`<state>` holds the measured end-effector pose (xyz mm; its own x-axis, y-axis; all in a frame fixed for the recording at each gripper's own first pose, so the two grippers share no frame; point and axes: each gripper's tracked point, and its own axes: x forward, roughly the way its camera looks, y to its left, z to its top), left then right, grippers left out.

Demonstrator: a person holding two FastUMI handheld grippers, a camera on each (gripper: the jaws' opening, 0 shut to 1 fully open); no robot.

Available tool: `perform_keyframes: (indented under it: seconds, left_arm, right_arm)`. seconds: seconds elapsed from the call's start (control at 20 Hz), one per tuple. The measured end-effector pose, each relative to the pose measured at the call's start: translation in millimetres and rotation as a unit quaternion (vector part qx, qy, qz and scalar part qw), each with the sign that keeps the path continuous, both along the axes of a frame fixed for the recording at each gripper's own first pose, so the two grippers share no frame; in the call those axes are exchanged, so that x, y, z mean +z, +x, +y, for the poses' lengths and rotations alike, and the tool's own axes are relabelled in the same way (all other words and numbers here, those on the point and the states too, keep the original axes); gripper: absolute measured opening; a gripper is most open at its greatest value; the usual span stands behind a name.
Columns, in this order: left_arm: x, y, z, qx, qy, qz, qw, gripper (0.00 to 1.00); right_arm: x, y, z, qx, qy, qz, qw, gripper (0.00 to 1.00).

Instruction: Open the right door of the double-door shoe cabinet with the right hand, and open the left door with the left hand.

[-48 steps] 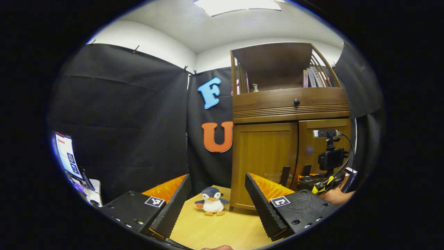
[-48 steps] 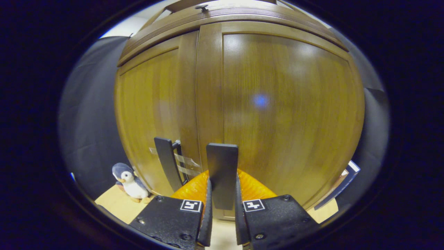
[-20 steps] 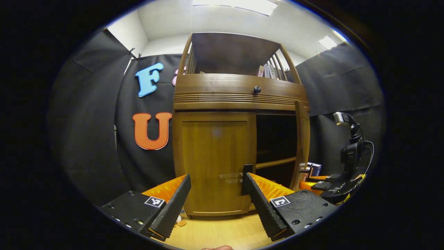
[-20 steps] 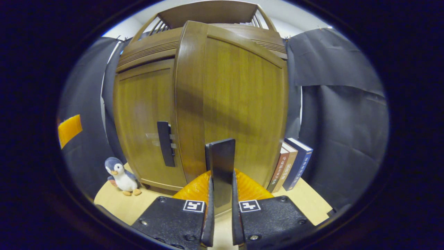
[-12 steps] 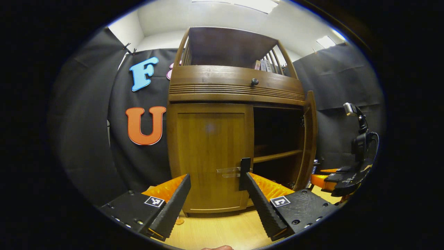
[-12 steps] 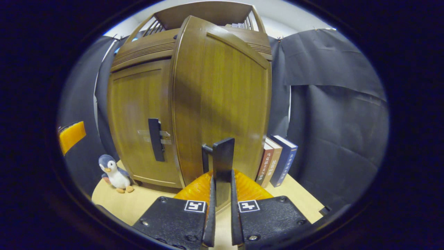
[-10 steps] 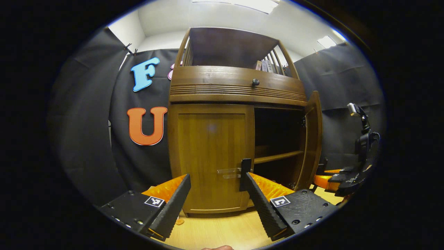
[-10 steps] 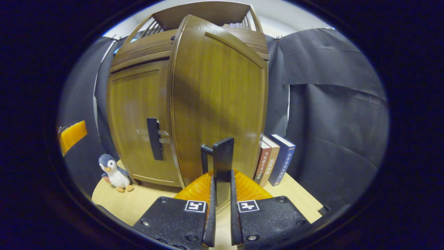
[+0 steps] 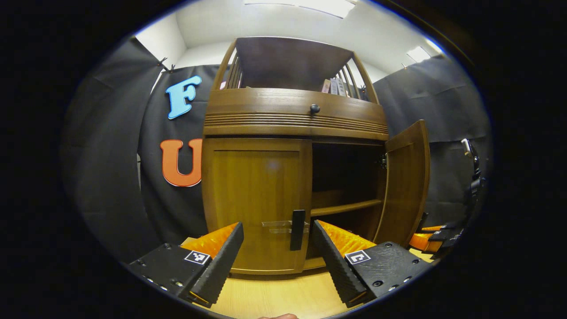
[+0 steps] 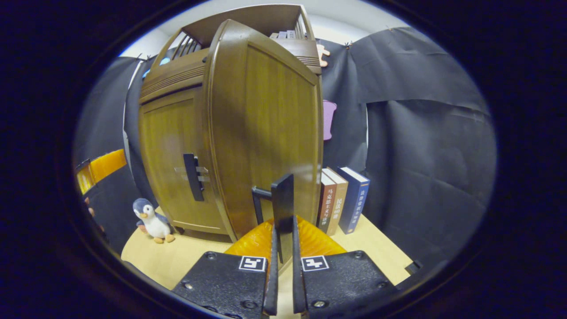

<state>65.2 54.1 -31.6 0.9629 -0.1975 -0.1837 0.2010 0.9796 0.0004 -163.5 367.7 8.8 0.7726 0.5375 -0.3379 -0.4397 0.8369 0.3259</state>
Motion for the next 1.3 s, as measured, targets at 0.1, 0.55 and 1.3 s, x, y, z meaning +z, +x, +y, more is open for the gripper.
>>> perform_keyframes:
  seconds: [0.1, 0.55, 1.3]
  left_arm:
    - [1, 2, -15, -0.007, -0.001, -0.001, 1.0, 0.95]
    - [2, -6, -70, -0.032, -0.001, -0.001, 0.999, 0.95]
    - [-8, 0, -103, -0.031, 0.005, 0.009, 0.999, 0.95]
  right_arm:
    - [-3, 3, -13, -0.006, 0.01, 0.007, 1.0, 0.15]
    - [-15, 28, -81, -0.062, 0.011, 0.017, 0.998, 0.06]
    - [-21, 46, -162, -0.095, 0.007, 0.005, 0.995, 0.04]
